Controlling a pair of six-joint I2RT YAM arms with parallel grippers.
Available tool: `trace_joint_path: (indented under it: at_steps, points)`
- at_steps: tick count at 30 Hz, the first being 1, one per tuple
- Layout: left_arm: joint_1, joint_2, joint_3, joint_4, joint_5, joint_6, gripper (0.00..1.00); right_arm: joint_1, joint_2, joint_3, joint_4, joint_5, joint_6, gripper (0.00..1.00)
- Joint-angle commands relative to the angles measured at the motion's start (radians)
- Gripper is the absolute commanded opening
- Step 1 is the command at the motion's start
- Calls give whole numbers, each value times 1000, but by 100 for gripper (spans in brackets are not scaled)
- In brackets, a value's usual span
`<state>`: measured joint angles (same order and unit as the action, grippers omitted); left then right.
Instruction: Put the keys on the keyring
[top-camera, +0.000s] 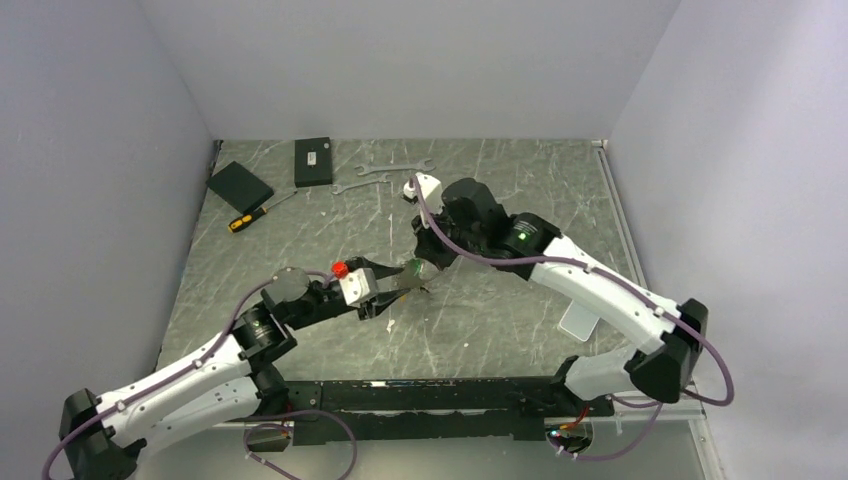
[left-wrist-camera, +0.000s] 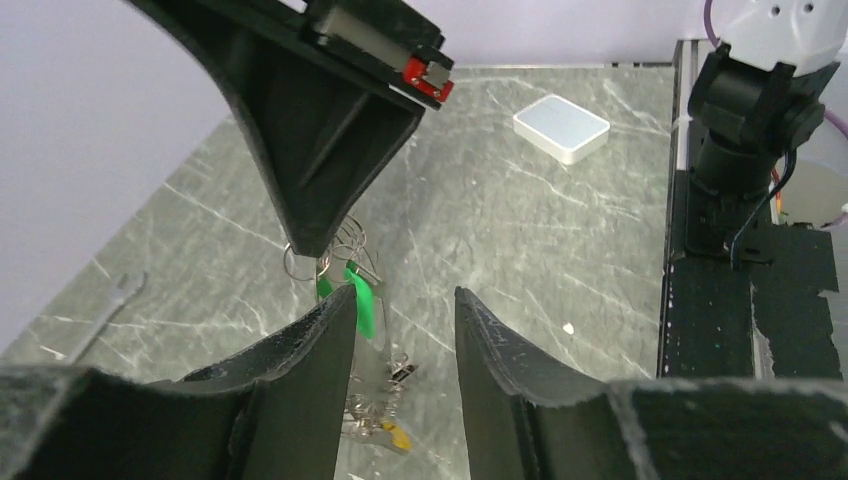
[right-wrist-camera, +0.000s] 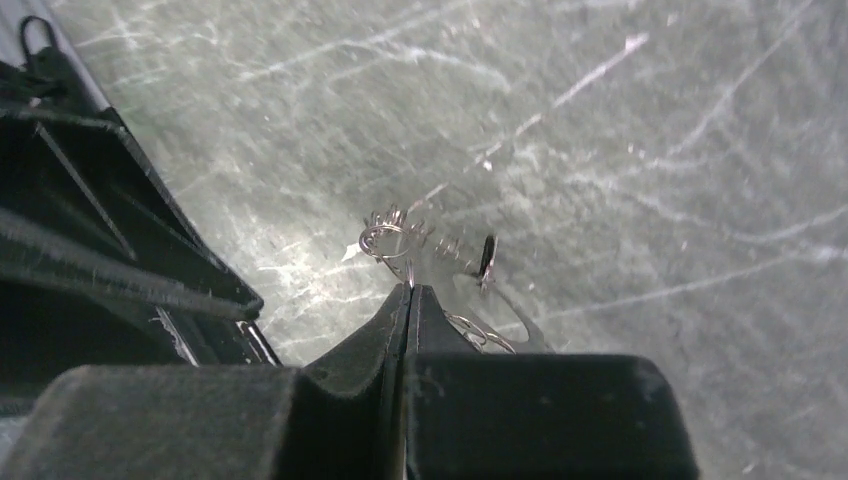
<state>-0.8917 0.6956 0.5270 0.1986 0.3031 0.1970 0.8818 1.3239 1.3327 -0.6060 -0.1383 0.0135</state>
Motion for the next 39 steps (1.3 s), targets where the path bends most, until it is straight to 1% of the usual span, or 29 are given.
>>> trace_joint_path:
  at_steps: [1,4,6,11,15,18,22,26,29,32,34,36,39]
  points:
    - [-2,77,-54,140,20,-78,45,-12,58,105,-129,103,167,0]
    - [-4,166,-82,285,-11,-138,49,-15,129,210,-238,135,246,0]
    - [-9,221,-93,346,-27,-153,50,-17,146,228,-253,135,270,0]
    - [-14,313,-97,421,-88,-174,50,-22,136,216,-231,135,307,0]
    - [-14,334,-109,470,-143,-191,51,-29,129,204,-221,136,312,0]
    - [-14,346,-117,499,-155,-188,50,-30,124,192,-210,128,313,0]
    - [-15,362,-115,512,-167,-173,50,-31,116,182,-199,123,311,0]
    - [-18,355,-126,518,-163,-160,51,-36,102,172,-184,135,307,0]
    - [-17,322,-122,461,-132,-128,53,-43,91,156,-161,135,312,0]
    - [-18,278,-116,400,-70,-86,54,-48,77,132,-126,136,325,0]
    - [-20,253,-117,372,-52,-60,53,-47,58,110,-91,176,344,0]
    - [-21,238,-129,374,-75,-50,54,-48,39,84,-51,190,364,0]
    - [-22,242,-150,427,-108,-57,54,-49,19,52,-2,173,391,0]
